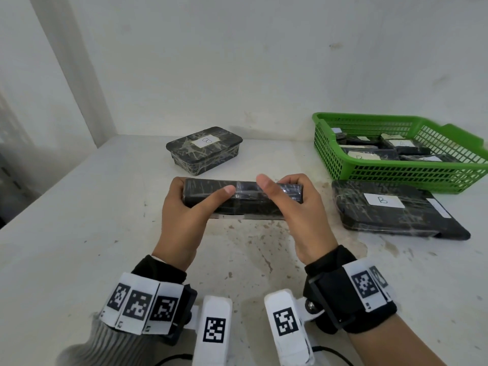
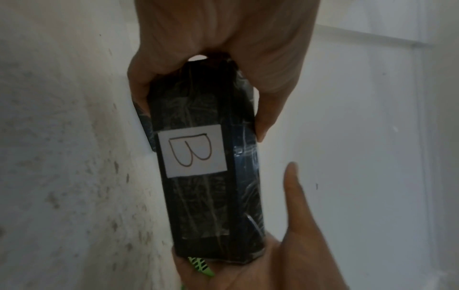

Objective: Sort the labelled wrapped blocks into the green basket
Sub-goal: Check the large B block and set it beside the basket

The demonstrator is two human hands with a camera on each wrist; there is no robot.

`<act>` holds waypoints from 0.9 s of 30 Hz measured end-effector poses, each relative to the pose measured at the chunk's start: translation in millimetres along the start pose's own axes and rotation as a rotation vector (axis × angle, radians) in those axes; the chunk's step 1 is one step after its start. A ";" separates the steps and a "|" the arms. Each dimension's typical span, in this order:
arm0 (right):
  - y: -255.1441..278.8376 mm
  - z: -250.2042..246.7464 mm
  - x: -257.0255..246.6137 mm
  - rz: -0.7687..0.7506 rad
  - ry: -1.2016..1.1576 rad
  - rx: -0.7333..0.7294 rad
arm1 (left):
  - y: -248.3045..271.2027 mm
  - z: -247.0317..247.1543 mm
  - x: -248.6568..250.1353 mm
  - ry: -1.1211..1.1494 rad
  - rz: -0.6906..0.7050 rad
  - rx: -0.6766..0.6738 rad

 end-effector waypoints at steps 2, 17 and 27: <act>0.8 -1.3 -2.3 -0.041 0.042 0.034 | 0.4 1.8 0.1 -0.006 0.019 -0.024; 1.4 -3.6 -3.8 -0.093 0.110 0.073 | 1.4 0.9 6.6 -0.007 0.141 -0.060; -8.0 -4.7 5.3 0.225 -0.363 -0.114 | 1.7 -9.0 17.4 -0.088 0.188 -0.049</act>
Point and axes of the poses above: each hand's wrist, its own y-axis away from the middle knuckle, its own z-axis out of the palm, x = y × z, the point moved 5 cm from there along -y, towards the middle knuckle, and after that the axes turned 15 degrees about -x, right-handed, at the moved point
